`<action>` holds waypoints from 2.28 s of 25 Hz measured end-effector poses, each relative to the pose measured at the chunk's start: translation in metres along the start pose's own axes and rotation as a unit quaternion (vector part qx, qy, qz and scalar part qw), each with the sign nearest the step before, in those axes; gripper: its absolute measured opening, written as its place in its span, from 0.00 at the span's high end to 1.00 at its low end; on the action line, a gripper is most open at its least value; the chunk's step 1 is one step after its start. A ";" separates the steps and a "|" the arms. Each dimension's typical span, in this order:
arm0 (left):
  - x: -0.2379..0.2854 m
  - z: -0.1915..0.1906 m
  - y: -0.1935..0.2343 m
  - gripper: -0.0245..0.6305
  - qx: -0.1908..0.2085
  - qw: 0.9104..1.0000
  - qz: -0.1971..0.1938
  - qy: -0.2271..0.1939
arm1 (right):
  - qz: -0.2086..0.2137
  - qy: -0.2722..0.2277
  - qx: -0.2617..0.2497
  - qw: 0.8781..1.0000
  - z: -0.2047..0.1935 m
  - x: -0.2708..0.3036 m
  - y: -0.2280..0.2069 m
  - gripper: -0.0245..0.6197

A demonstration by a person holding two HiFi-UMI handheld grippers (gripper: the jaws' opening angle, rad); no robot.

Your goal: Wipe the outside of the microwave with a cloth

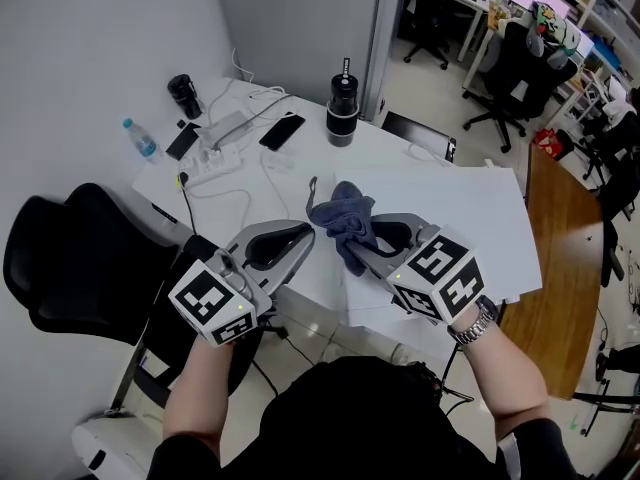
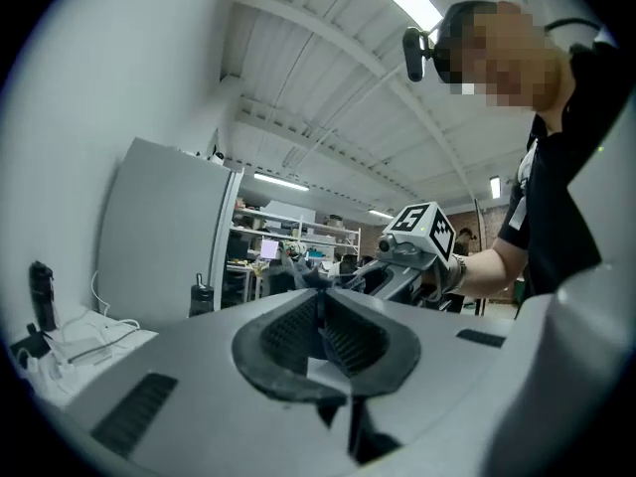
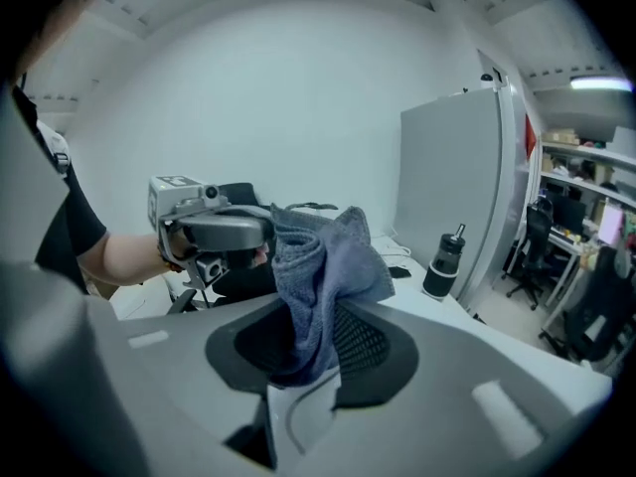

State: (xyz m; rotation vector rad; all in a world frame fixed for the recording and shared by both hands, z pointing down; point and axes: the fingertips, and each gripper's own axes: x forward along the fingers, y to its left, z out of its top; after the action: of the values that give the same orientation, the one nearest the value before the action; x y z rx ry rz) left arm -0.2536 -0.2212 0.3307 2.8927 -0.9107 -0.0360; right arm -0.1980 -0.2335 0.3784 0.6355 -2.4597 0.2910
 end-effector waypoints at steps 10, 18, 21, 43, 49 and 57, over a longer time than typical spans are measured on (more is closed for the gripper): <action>-0.003 0.008 -0.006 0.96 0.026 0.999 0.023 -0.014 | -0.062 0.111 -0.018 0.992 -0.035 0.016 -0.020 0.80; 0.002 0.010 -0.013 0.96 0.029 0.999 0.017 -0.017 | -0.078 0.126 -0.009 0.989 -0.044 0.010 -0.032 0.80; 0.007 0.011 -0.018 0.96 0.031 0.999 0.015 -0.015 | -0.082 0.128 -0.001 0.988 -0.051 0.003 -0.039 0.80; 0.066 0.016 -0.078 0.96 0.039 0.999 0.000 0.010 | -0.108 0.128 0.021 0.986 -0.103 -0.065 -0.096 0.81; 0.090 0.019 -0.100 0.96 0.043 0.999 -0.001 0.014 | -0.115 0.125 0.030 0.985 -0.120 -0.093 -0.117 0.81; 0.121 0.018 -0.127 0.96 0.046 0.999 0.007 0.023 | -0.123 0.119 0.034 0.985 -0.143 -0.129 -0.145 0.81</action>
State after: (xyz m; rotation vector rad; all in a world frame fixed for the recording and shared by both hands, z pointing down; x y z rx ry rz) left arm -0.0830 -0.1882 0.3001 2.9567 -0.9483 0.0744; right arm 0.0359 -0.2618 0.4283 0.8726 -2.1262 0.3334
